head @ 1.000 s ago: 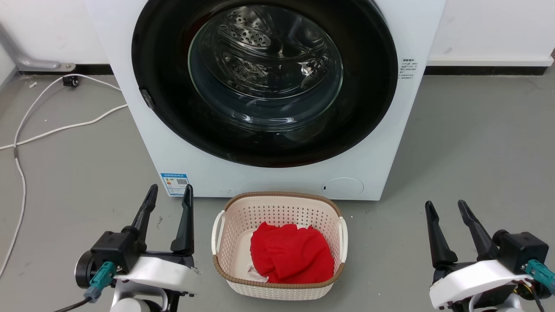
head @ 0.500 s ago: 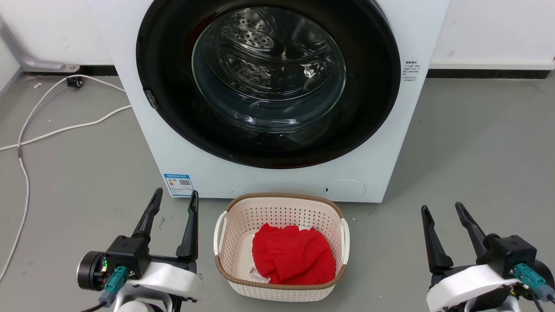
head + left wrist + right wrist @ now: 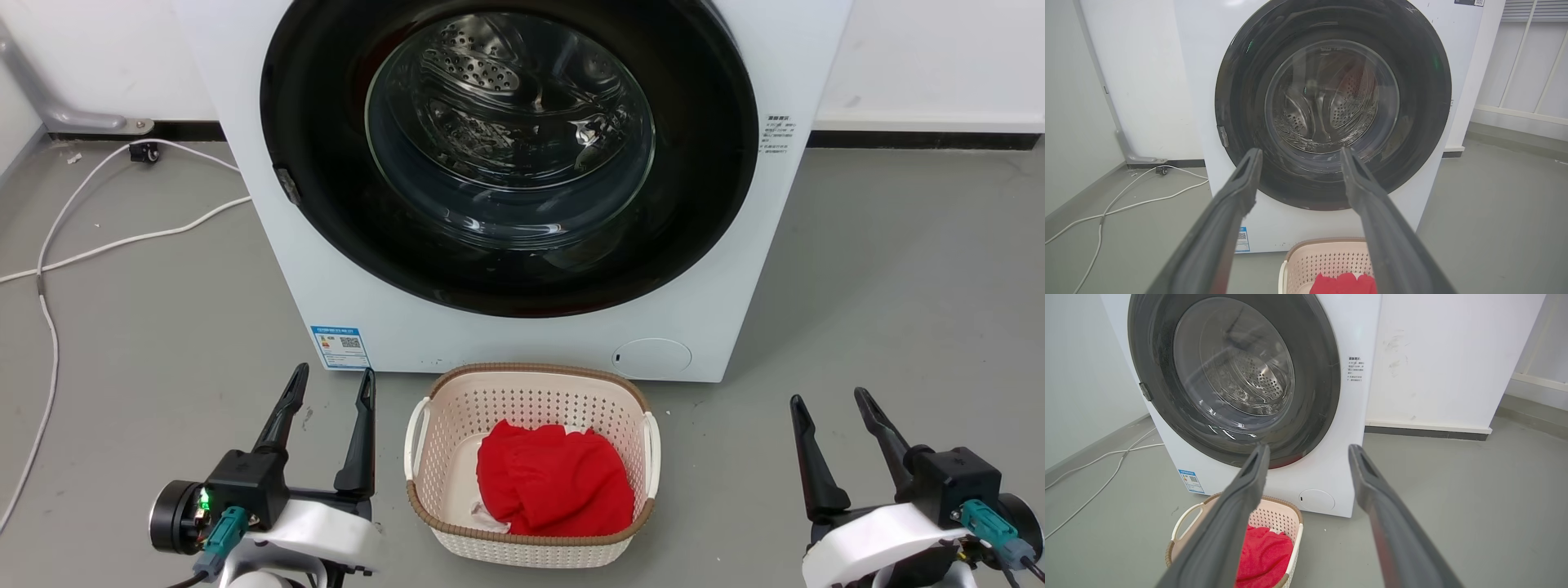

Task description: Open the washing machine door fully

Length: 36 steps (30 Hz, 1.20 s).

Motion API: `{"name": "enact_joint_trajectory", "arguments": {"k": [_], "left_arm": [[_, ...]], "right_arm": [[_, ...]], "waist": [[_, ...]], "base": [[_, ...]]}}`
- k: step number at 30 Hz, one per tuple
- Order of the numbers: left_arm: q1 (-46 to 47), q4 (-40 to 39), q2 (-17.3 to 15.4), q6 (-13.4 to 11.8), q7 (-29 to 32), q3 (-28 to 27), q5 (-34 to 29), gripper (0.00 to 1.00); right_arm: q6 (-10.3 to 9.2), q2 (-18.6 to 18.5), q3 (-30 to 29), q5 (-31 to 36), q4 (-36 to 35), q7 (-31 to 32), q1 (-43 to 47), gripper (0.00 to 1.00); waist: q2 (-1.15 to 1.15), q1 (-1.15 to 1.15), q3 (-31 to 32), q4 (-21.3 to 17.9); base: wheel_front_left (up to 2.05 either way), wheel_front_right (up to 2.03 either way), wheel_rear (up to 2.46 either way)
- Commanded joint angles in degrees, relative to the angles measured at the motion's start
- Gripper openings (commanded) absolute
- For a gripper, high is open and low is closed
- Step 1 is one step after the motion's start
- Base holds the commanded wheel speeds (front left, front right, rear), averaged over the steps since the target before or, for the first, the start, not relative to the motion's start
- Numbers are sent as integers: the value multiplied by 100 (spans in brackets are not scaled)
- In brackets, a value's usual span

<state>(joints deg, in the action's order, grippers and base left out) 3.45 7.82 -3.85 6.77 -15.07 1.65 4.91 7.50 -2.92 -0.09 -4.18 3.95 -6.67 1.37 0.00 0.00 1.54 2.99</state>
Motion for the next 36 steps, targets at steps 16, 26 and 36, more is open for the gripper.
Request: {"name": "enact_joint_trajectory", "arguments": {"k": [16, 26, 36], "left_arm": [[2, 166, 35, 42, -15, -78, 14, 100], [14, 268, 52, 22, -15, -149, -21, 100], [42, 298, 63, 7, -15, -207, -57, 100]], "right_arm": [[-2, 7, 11, -286, 180, 27, -18, 0], [-2, 7, 137, -2286, 600, -252, -154, 0], [-2, 7, 245, -4033, 1310, -463, -556, 0]], "waist": [[0, 0, -3, -29], [0, 0, 8, -59], [0, 0, -6, -93]], "base": [[0, 0, 0], [0, 0, 0], [0, 0, 0]]}}
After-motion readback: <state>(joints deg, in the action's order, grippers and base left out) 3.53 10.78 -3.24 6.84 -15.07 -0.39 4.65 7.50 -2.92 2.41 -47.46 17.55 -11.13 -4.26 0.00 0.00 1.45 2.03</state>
